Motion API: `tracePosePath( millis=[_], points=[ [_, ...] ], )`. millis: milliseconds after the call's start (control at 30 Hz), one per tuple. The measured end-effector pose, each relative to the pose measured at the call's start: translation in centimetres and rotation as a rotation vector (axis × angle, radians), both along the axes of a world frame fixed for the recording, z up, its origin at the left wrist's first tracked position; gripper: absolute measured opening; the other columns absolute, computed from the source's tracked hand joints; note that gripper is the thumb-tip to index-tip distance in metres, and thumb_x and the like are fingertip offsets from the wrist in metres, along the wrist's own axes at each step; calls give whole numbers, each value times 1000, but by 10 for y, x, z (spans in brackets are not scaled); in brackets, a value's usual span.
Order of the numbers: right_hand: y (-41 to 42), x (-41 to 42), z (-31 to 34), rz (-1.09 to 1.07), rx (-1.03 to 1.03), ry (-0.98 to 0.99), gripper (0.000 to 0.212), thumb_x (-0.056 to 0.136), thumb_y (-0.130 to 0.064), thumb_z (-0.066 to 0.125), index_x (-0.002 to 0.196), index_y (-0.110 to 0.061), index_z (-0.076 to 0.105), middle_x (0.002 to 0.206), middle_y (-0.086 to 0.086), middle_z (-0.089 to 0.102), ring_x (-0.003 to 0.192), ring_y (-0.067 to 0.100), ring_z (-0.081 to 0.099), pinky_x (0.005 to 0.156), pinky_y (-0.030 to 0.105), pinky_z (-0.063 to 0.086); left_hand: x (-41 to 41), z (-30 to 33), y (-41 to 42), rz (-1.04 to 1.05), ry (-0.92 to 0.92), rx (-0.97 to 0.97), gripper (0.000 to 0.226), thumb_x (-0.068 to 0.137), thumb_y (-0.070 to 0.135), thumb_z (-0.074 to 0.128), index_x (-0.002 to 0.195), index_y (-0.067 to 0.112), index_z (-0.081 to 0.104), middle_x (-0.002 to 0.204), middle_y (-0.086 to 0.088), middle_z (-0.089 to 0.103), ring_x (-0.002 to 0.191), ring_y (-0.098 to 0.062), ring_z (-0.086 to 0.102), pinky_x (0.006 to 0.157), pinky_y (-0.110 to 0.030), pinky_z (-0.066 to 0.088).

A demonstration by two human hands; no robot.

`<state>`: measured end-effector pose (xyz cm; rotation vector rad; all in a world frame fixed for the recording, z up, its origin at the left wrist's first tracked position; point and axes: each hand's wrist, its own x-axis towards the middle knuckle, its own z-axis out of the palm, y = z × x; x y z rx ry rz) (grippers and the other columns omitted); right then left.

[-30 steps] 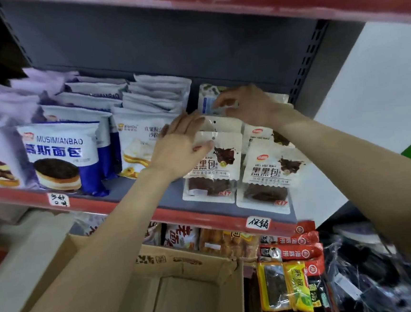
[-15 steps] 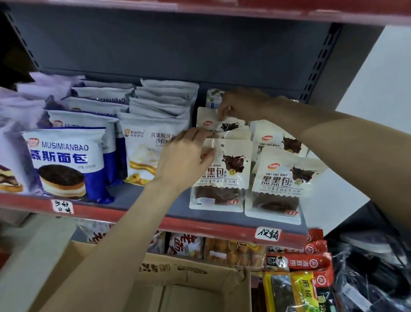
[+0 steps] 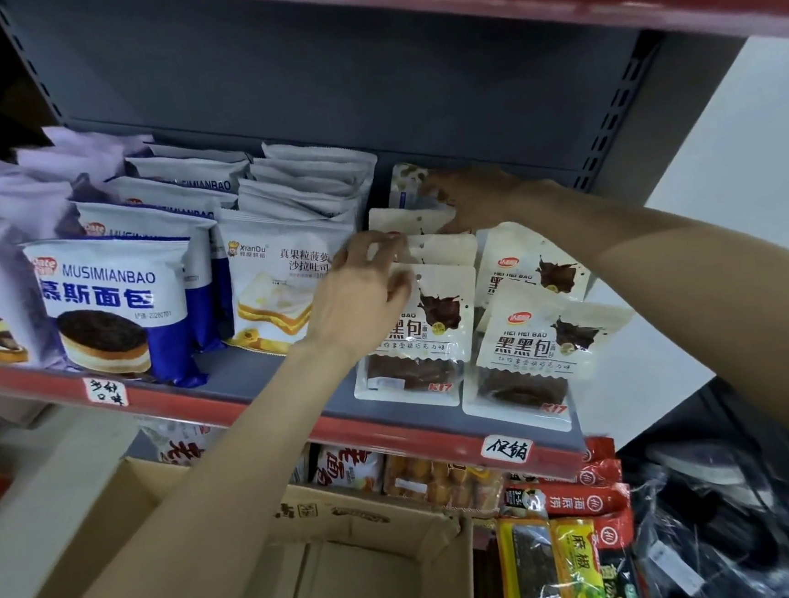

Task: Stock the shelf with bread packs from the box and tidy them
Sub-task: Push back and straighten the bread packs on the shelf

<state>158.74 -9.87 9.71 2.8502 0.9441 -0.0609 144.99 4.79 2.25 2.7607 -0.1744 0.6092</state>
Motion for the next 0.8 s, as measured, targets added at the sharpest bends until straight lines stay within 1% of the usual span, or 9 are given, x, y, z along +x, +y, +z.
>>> tracePosePath(
  millis=[100,300,367,433,500,567,633,700,800],
  points=[
    [2,0,-4,-49,46,22,39,88,-32,61,122,-12,57,119,11,60,104,27,56,74,28,41,-2,-2,-2,1,70,-22,47,93,27,50,139,18,44,140,-6,42,113,-33,54,75,-41,50],
    [3,2,-5,-287,266,-175,24,92,-18,52,113,-19,65,110,11,64,100,29,60,69,29,42,-8,-1,-1,-35,68,-59,42,93,26,51,135,22,51,133,-5,49,99,-33,62,77,-38,52],
    [5,-1,-3,-277,292,-206,26,94,-14,48,113,-16,65,109,12,64,100,30,60,71,29,42,-9,-1,0,-62,41,-164,38,92,23,55,130,20,56,127,-6,52,96,-29,63,83,-38,52],
    [7,-2,0,-237,294,-226,26,95,-13,46,114,-14,64,109,13,64,100,31,60,73,30,43,-8,-1,0,-71,36,-359,31,90,17,60,120,19,63,122,-5,53,101,-19,60,92,-25,45],
    [5,-4,3,-206,301,-211,25,95,-14,47,113,-12,64,109,13,65,100,30,60,78,30,46,-9,1,2,-82,93,-555,22,88,14,63,108,22,67,116,-3,55,101,-10,54,90,-13,37],
    [2,-5,4,-199,329,-147,25,95,-13,48,115,-11,63,112,14,64,101,30,60,86,33,50,-14,2,6,-115,158,-662,18,88,14,64,97,29,65,111,0,57,100,-11,55,89,-19,44],
    [-2,-8,3,-189,337,-44,28,93,-11,50,119,-9,61,118,13,62,102,28,60,92,36,49,-20,3,12,-158,174,-684,21,88,12,64,91,33,64,106,7,60,104,-11,57,87,-23,49],
    [-5,-12,3,-159,326,8,32,92,-11,53,123,-10,59,124,10,60,105,27,60,91,29,46,-23,5,18,-177,156,-698,25,88,10,64,91,34,64,101,15,61,104,-5,56,90,-24,47],
    [-8,-10,2,-146,299,-5,35,93,-19,52,128,-17,56,125,9,59,109,26,57,89,27,44,-22,9,21,-176,135,-576,35,83,1,64,104,29,65,113,11,57,106,0,49,92,-3,32]
  ],
)
